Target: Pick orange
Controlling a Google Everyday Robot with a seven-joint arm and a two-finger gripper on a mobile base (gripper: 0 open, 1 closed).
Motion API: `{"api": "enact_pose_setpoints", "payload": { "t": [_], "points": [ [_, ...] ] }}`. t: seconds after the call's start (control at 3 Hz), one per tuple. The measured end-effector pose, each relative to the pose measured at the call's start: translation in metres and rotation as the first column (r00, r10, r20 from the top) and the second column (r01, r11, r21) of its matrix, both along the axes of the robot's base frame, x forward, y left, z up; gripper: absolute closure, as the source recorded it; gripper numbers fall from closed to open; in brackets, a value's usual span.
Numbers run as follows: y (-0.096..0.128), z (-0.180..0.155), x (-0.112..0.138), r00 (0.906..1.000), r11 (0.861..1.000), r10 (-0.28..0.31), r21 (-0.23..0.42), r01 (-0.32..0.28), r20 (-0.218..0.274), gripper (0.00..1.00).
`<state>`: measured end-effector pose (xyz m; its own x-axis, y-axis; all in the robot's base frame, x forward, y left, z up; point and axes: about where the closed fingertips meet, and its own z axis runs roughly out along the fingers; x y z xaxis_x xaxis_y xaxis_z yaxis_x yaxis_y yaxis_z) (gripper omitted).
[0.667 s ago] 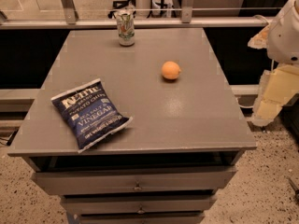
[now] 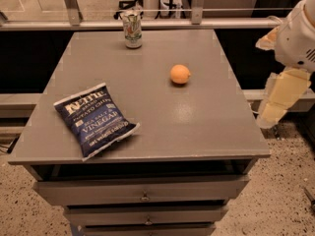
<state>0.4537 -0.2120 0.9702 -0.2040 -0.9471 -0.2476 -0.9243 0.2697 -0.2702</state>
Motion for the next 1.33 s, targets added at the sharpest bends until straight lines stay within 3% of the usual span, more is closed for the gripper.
{"api": "enact_pose_setpoints", "payload": {
  "t": [0.33,0.67,1.33],
  "points": [
    [0.024,-0.031,0.057,0.9975,0.993,0.031,0.110,-0.038,0.064,0.00],
    [0.046,-0.052,0.096,0.9948,0.980,0.038,0.191,-0.055,0.095,0.00],
    [0.091,-0.084,0.171,0.9936,0.931,-0.005,0.364,-0.036,0.112,0.00]
  ]
}}
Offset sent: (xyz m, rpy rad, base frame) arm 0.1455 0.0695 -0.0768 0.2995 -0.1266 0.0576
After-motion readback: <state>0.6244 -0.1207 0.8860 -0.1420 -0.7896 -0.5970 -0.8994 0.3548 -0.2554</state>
